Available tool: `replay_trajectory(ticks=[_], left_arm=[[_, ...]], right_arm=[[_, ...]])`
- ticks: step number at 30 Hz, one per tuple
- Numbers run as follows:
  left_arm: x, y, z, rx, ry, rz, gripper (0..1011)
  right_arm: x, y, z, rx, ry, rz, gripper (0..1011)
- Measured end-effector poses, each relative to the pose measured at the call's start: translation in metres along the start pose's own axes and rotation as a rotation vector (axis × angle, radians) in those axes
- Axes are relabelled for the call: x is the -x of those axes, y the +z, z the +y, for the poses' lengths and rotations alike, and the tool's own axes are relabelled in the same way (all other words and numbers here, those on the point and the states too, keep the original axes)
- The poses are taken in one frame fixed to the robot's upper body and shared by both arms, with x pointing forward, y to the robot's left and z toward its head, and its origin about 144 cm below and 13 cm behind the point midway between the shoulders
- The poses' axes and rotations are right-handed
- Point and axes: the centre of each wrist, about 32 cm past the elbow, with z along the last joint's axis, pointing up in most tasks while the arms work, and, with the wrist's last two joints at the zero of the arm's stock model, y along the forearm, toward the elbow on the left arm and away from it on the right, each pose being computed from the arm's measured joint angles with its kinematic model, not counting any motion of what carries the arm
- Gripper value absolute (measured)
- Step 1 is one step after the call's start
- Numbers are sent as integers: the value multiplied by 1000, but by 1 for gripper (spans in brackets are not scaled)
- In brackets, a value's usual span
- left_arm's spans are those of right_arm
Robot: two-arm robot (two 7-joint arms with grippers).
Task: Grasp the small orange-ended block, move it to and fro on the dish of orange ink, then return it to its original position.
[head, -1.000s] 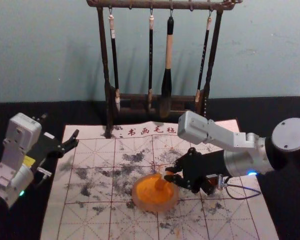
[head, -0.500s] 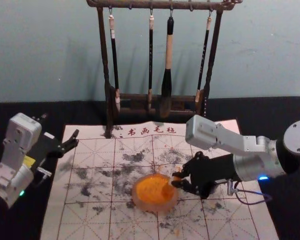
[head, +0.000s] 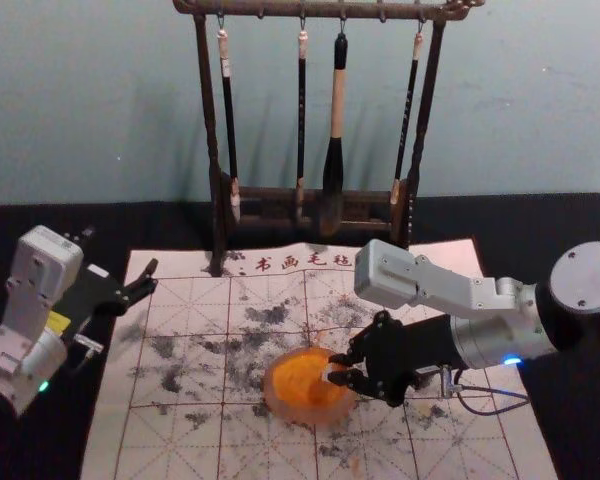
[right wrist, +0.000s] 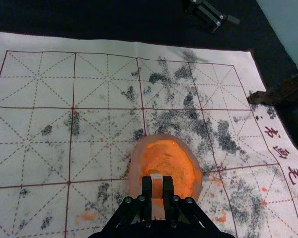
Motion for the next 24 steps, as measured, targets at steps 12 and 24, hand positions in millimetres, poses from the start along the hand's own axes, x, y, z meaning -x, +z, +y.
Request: replay_trajectory(ticks=[12,24], left_arm=[[0,0,0,0,0,0,1001],[0,0,0,0,0,0,1002]], right_arm=[[-10,2,11,10,-15,8,107],[-17,-3,9,22,-51,39,107]])
